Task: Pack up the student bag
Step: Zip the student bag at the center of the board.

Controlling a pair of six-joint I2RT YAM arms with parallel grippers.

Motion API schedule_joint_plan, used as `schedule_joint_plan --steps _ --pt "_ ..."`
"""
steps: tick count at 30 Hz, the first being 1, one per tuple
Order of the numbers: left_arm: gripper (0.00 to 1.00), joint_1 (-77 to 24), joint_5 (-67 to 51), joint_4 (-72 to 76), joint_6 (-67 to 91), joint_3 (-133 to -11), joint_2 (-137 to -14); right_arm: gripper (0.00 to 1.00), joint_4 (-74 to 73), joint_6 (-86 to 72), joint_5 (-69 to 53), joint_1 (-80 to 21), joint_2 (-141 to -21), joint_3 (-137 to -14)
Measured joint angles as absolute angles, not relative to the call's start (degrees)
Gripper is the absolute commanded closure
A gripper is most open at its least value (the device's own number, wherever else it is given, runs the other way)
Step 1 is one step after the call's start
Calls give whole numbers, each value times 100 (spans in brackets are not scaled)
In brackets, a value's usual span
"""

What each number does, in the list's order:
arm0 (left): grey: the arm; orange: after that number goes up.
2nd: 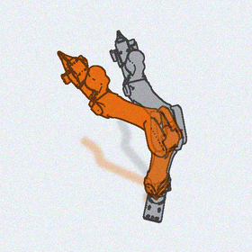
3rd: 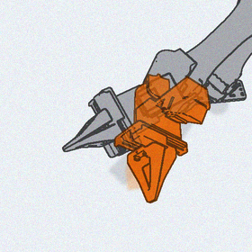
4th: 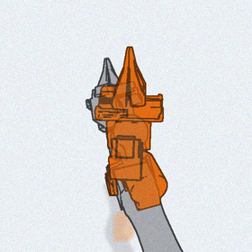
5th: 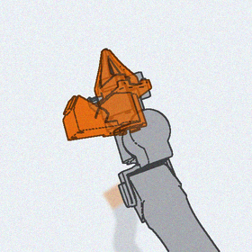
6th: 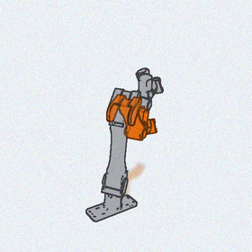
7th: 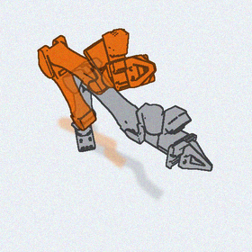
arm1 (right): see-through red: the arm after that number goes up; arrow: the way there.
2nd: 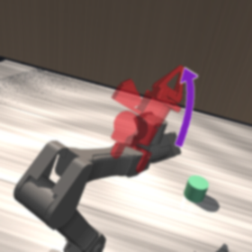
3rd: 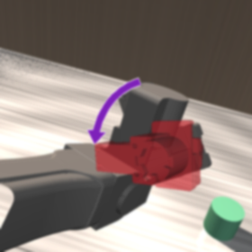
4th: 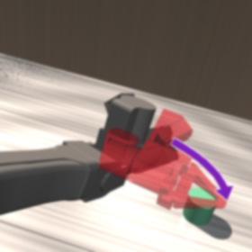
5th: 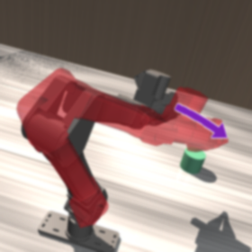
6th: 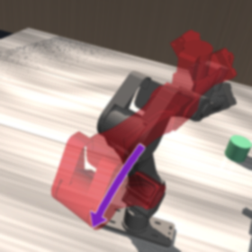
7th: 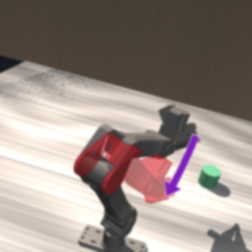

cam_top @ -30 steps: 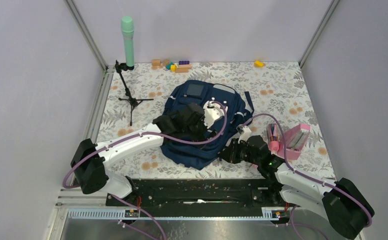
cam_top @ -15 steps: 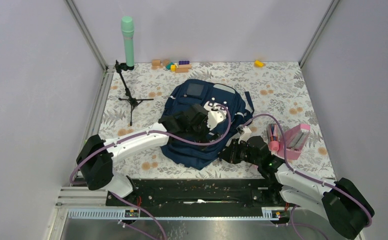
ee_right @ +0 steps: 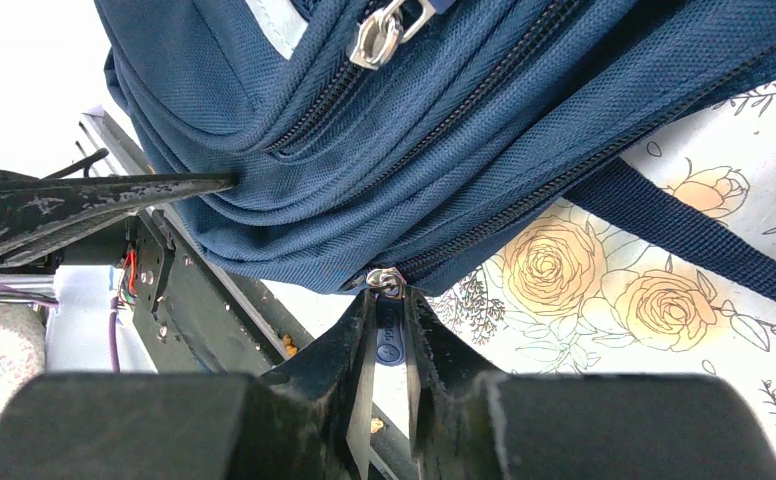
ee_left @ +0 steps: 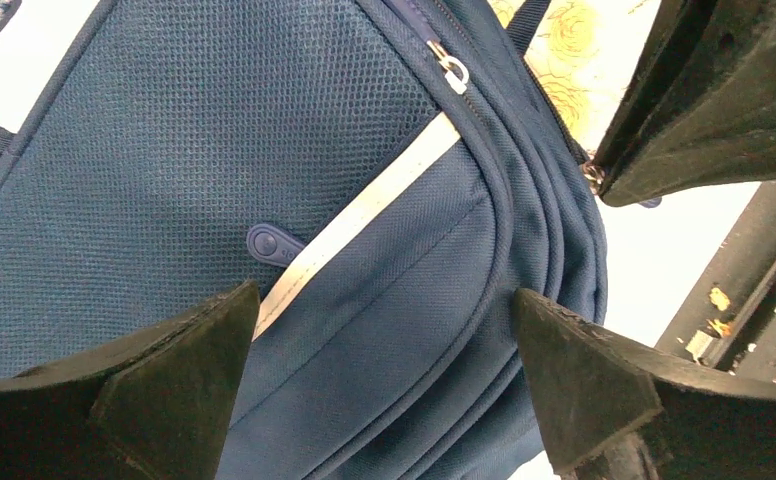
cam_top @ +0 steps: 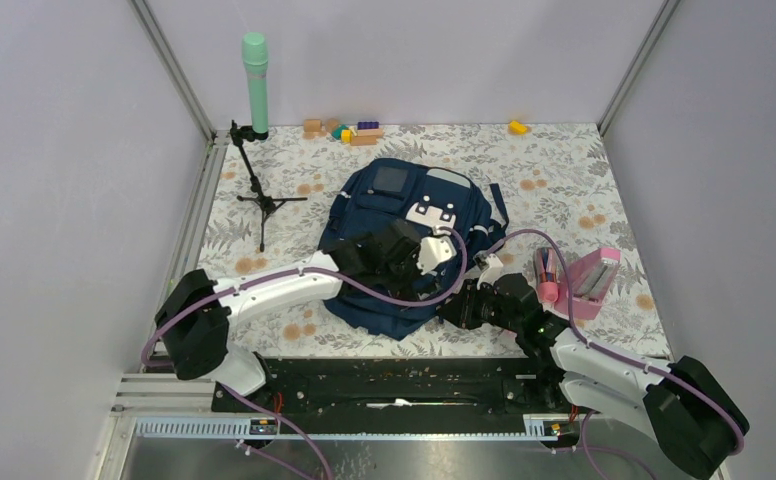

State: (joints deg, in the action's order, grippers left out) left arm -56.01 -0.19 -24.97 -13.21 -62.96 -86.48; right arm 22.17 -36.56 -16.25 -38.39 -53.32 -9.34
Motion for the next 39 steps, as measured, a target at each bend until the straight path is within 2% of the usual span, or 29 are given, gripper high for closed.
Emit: schedule_joint_plan --steps 1,3,4,7,14,15,23,39 --pt "10 -5636 84 -2493 -1334 -6296 -8661 80 2220 -3653 -1632 -3841 -5336 -934" --pt "31 -5677 342 -2434 -1337 -6296 -8715 80 2224 -3653 -1643 -3841 -5349 -934" --pt "38 -5688 449 -2408 -1304 -6296 -8748 80 2233 -3653 -1656 -3841 -5360 -934" --pt "53 -5778 646 -2405 -1253 -6302 -8871 82 2285 -3651 -1660 -3841 -5384 -934" --pt "97 -5850 701 -2399 -1166 -6416 -8943 83 2246 -3649 -1619 -3846 -5273 -932" --pt "100 -5846 705 -2390 -1144 -6420 -8945 84 2211 -3651 -1592 -3854 -5205 -923" --pt "100 -5826 729 -2394 -821 -6490 -8952 85 2064 -3677 -1055 -4252 -4928 -840" --pt "100 -5819 851 -2561 -296 -6698 -9030 87 2357 -4108 482 -5863 -5544 -1031"
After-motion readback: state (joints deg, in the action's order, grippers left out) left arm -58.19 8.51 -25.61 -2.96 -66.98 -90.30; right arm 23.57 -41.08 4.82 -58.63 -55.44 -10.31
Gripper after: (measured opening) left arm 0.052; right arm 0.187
